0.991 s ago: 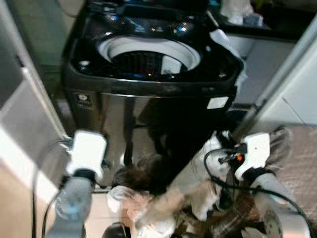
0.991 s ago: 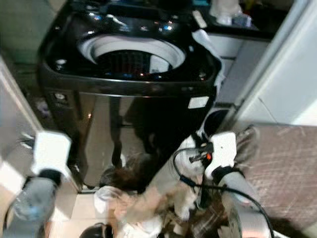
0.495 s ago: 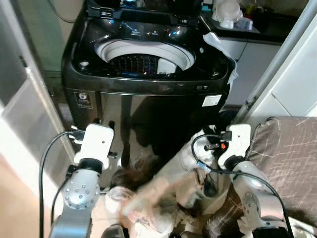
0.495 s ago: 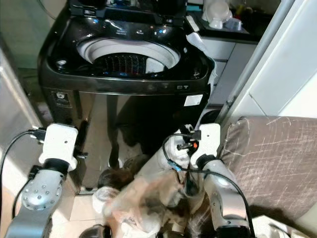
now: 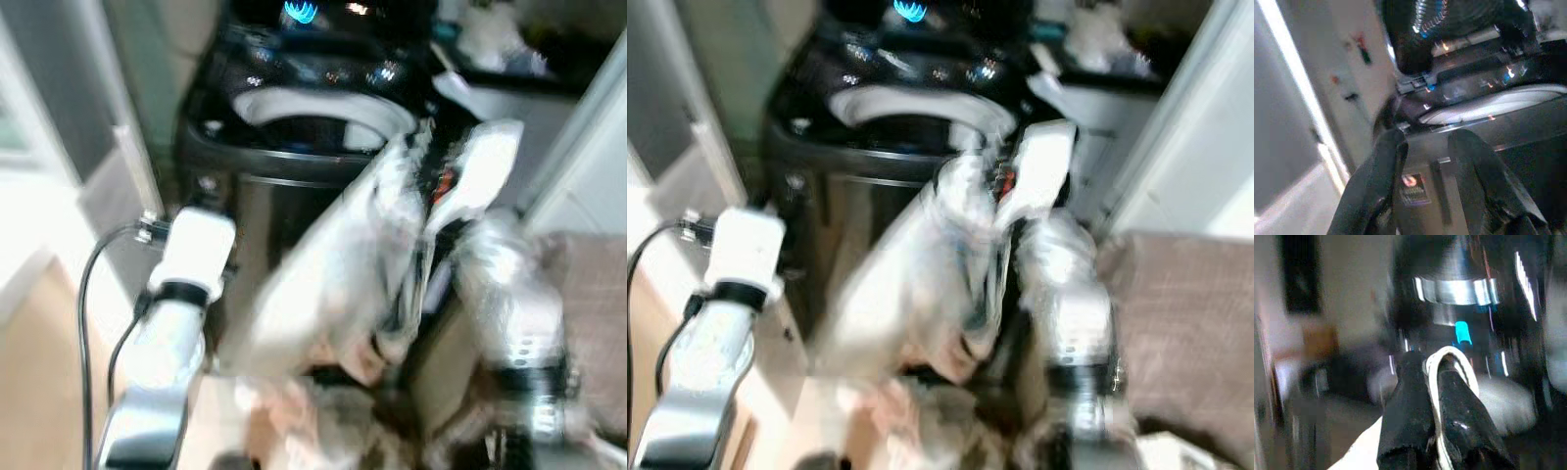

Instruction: Clothes washing

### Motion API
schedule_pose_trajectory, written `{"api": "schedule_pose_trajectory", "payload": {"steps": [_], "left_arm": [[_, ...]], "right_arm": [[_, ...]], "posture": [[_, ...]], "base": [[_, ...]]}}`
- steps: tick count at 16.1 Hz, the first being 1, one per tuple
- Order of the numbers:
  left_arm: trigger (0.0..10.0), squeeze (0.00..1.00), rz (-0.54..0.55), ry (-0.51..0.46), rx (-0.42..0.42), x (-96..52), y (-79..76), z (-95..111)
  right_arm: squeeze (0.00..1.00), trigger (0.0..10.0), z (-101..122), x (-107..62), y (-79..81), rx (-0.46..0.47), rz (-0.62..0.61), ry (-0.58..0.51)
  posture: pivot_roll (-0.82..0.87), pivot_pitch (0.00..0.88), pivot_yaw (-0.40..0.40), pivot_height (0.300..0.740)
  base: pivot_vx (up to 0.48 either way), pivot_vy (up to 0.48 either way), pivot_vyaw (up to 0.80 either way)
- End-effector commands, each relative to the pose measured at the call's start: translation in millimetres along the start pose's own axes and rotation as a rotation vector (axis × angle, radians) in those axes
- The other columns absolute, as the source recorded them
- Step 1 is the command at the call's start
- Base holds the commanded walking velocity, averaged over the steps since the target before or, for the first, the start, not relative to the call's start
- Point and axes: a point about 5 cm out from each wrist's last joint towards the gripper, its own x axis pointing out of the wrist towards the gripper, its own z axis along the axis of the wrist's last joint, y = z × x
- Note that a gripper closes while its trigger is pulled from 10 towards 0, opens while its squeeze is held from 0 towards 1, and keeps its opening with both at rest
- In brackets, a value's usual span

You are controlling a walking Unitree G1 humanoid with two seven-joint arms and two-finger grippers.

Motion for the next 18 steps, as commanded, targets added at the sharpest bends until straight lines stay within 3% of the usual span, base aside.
{"api": "schedule_pose_trajectory", "payload": {"steps": [1,2,3,6,8,9,13,14,15,16,17,18], "left_arm": [[10.0,0.00,-0.024,-0.016,-0.008,5.4,-0.8,3.8],[10.0,0.00,-0.027,-0.022,-0.011,7.5,-0.7,5.1],[10.0,0.00,-0.038,-0.044,-0.016,14.0,-2.0,10.4],[10.0,0.00,-0.032,-0.057,-0.022,17.9,-2.0,14.2],[10.0,0.00,-0.024,-0.080,-0.013,16.6,-0.1,18.9],[10.0,0.00,-0.047,-0.121,0.013,16.2,-1.6,27.5],[10.0,0.00,-0.051,-0.160,0.027,18.6,1.4,37.7],[10.0,0.00,-0.055,-0.172,0.032,19.7,2.1,41.1],[10.0,0.00,-0.059,-0.191,0.049,20.8,1.9,46.5],[10.0,0.00,-0.065,-0.200,0.047,21.3,1.4,48.8],[10.0,0.00,-0.045,-0.231,0.034,22.6,2.3,57.5],[10.0,0.00,-0.039,-0.241,0.029,22.1,3.7,61.2]], "right_arm": [[0.00,10.0,44.6,23.6,-10.5,-0.035,-0.003,-0.167],[0.00,10.0,55.8,31.3,-11.8,-0.064,0.007,-0.195],[0.00,10.0,80.7,55.8,-18.1,-0.136,0.003,-0.241],[0.00,10.0,94.0,75.2,-20.0,-0.171,0.010,-0.250],[0.00,10.0,120.3,93.5,-16.6,-0.242,0.031,-0.303],[0.00,10.0,154.8,105.1,-17.0,-0.321,0.011,-0.381],[0.00,10.0,198.9,118.4,-22.4,-0.480,-0.107,-0.396],[0.00,10.0,209.1,124.4,-16.8,-0.513,-0.130,-0.377],[0.00,10.0,216.1,130.1,-4.9,-0.613,-0.147,-0.370],[0.00,10.0,215.0,132.2,-1.1,-0.678,-0.162,-0.355],[0.00,10.0,182.4,138.2,-3.6,-0.673,-0.179,-0.179],[0.00,10.0,135.8,137.5,-6.5,-0.700,-0.158,-0.008]], "posture": [[0.05,0.000,-0.049,0.740],[0.05,0.000,-0.048,0.740],[0.05,0.000,-0.050,0.740],[0.06,0.000,-0.054,0.740],[0.08,0.000,-0.063,0.740],[0.10,0.000,-0.074,0.740],[0.12,0.000,-0.066,0.740],[0.12,0.000,-0.064,0.740],[0.12,0.000,-0.064,0.740],[0.13,0.000,-0.061,0.740],[0.14,0.000,-0.072,0.740],[0.15,0.000,-0.082,0.740]], "base": [[0.480,0.000,0.00],[0.480,0.000,0.00],[0.480,0.000,0.00],[0.476,0.000,0.00],[0.465,0.000,0.00],[0.465,0.000,0.00],[0.465,0.000,0.00],[0.458,0.000,0.00],[0.454,0.000,0.00],[0.454,0.000,0.00],[0.469,0.000,0.00],[0.000,0.000,0.00]]}}
